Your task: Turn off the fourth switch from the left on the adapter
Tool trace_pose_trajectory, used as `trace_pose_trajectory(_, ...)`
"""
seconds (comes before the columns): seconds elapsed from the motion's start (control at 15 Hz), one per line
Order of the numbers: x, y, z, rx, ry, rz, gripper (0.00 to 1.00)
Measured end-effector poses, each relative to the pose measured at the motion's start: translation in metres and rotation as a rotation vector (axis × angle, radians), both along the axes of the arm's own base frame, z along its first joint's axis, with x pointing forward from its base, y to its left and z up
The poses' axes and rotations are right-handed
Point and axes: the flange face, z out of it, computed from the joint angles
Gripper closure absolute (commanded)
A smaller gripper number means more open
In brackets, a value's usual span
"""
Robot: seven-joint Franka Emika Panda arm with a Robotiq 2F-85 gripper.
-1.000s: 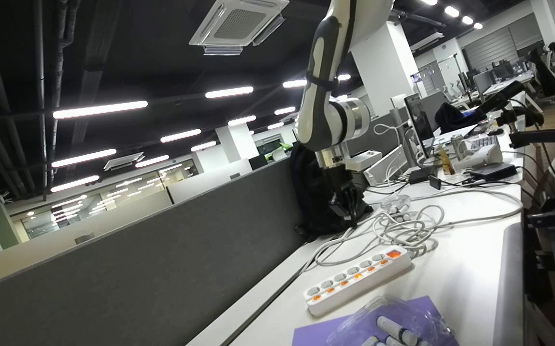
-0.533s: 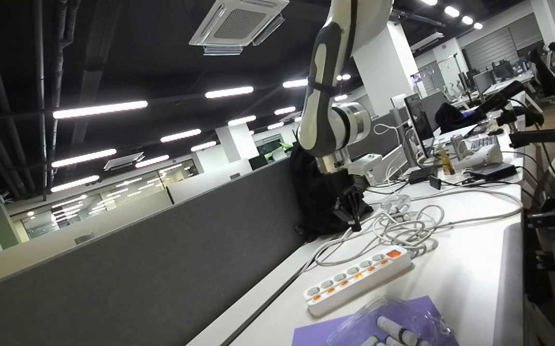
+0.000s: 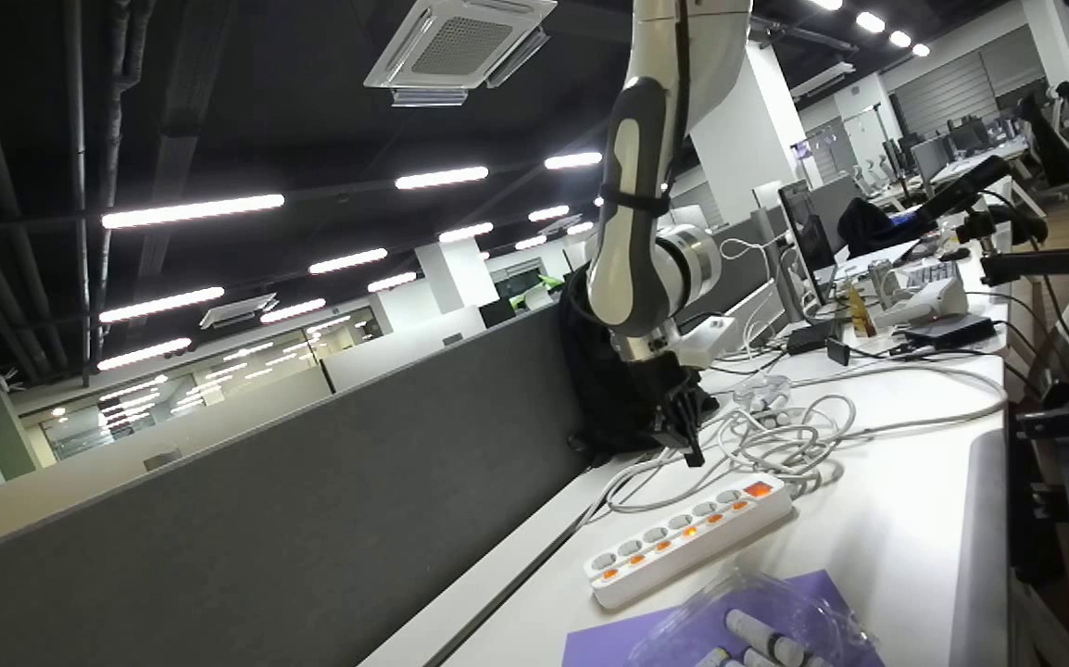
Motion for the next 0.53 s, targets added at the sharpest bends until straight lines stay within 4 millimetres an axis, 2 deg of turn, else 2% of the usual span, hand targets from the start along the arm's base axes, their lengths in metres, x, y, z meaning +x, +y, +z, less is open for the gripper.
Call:
trace_pose_trajectory(0.27, 0.004, 0.015, -0.033, -0.040, 0.023, 0.037, 1.00)
trace_pose_trajectory(0.53, 0.014, 0.033, -0.048, -0.051, 0.016, 0.087, 1.00)
